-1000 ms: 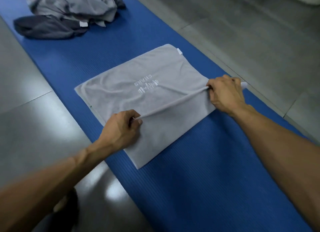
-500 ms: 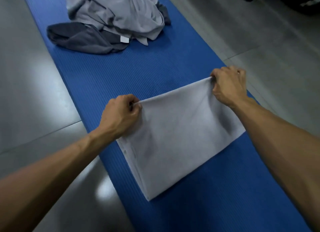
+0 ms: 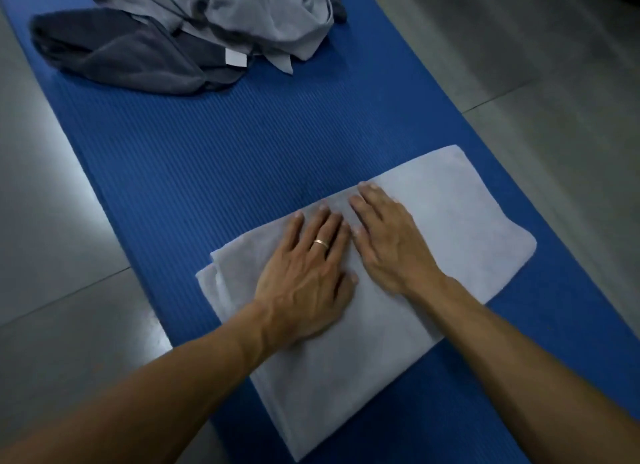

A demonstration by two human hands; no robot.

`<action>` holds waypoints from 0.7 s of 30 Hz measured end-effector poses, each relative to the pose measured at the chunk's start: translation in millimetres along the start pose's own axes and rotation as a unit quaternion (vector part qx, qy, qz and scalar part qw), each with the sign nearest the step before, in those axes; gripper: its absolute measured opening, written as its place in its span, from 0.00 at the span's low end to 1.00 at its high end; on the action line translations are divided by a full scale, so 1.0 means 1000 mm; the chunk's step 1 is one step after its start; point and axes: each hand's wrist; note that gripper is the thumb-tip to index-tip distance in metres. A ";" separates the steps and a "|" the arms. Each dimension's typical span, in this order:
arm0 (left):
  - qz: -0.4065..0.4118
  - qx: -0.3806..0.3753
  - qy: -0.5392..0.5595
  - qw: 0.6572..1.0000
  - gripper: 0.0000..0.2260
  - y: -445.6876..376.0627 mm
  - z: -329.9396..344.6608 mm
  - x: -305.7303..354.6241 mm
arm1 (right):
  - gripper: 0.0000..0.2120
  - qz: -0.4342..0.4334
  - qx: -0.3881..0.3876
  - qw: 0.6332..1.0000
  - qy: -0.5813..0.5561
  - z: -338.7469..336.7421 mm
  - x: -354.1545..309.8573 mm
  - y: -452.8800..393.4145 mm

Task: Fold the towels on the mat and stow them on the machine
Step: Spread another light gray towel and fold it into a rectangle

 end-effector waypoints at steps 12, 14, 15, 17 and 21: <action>0.008 0.003 -0.025 1.000 0.50 -0.002 0.001 -0.002 | 0.30 0.169 0.066 0.983 0.022 -0.030 0.051 -0.016; 0.008 0.004 -0.022 1.000 0.50 -0.001 0.002 -0.002 | 0.30 0.074 0.029 0.996 -0.030 -0.012 0.016 0.023; 0.010 0.003 -0.022 1.000 0.51 -0.001 0.002 -0.002 | 0.30 0.047 -0.003 0.999 -0.025 -0.005 0.012 0.042; 0.014 0.000 -0.029 0.999 0.53 0.000 0.001 -0.002 | 0.31 0.058 -0.033 0.997 0.027 -0.005 0.037 0.063; 0.014 -0.020 -0.055 0.998 0.54 0.001 -0.002 -0.002 | 0.30 0.276 0.011 0.959 0.065 -0.029 0.106 0.070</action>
Point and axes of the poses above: each hand's wrist, its own y-axis away from the middle knuckle, its own z-axis out of the palm, x = y × z, and after that the axes turned 7 degrees about -y, right-handed
